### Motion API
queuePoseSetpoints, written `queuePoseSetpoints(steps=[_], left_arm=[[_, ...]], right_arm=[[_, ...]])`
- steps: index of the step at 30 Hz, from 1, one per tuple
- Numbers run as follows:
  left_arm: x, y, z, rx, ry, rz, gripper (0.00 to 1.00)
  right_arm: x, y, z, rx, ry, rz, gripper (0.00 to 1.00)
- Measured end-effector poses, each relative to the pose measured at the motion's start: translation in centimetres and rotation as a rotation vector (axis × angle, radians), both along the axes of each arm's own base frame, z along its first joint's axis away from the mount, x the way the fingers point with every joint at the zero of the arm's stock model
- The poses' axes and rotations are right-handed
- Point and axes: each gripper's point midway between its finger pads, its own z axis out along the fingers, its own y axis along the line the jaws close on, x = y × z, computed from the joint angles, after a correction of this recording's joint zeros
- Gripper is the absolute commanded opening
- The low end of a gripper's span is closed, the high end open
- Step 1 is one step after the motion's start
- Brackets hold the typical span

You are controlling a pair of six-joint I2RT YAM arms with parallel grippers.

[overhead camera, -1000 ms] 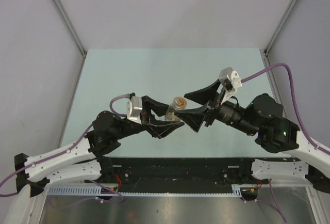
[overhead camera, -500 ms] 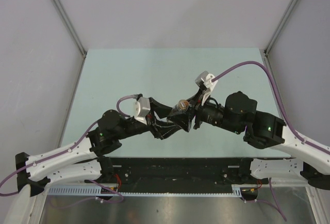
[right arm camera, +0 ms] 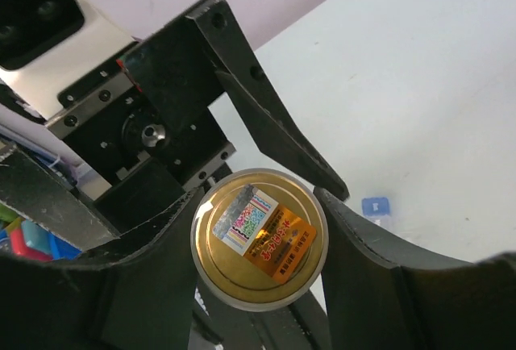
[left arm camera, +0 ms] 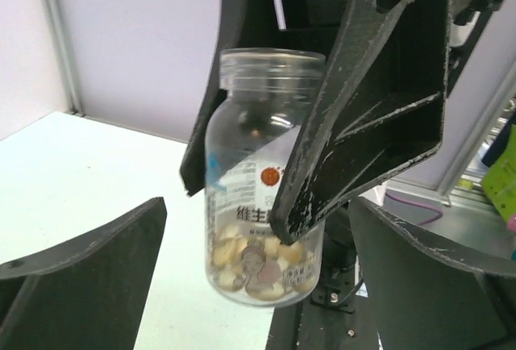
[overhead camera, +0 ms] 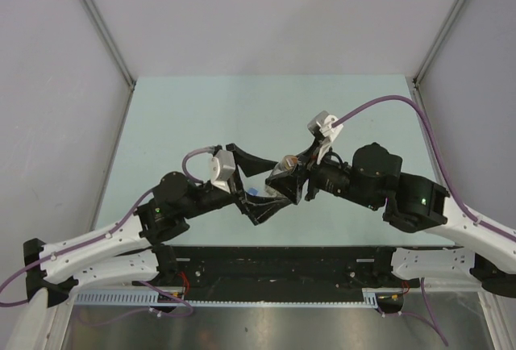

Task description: Sort the pills into containers

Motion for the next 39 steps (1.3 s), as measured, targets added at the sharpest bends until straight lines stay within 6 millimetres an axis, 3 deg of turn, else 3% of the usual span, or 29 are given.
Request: queuePoseSetpoints(steps=[6,11,15,19,22,25,32,39], left_arm=[[1.2,1.6,-1.4,0.005,0.033,0.097,1.00],[1.9,4.3,-4.5,0.020,0.109,0.201,1.00],[2.1,6.0,-6.6,0.024,0.162,0.252,1.00],[2.1,6.7,-7.1,0.018,0.196,0.273,1.00],[2.2,6.6,-7.6,0.030,0.216,0.276,1.00],[2.2,6.5,-8.1,0.046,0.228,0.276,1.00],[2.3,6.1,-9.1,0.072,0.259,0.277,1.00],[2.6,6.0,-9.5,0.078,0.282,0.294,1.00]], right_arm=[[2.2,-1.7,-1.3,-0.062,-0.002,-0.116,0.00],[7.3,-4.9,-3.2,-0.125,-0.007,-0.314,0.00],[12.9,-8.9,-7.7,-0.185,0.035,-0.524,0.00],[16.2,-12.2,-13.9,-0.254,0.074,-0.696,0.00],[17.7,-13.5,-17.9,-0.286,0.081,-0.781,0.00],[19.2,-14.1,-20.6,-0.302,0.086,-0.839,0.00],[22.1,-14.3,-24.3,-0.308,0.078,-0.929,0.00],[22.4,-14.9,-28.6,-0.331,0.093,-0.997,0.00]])
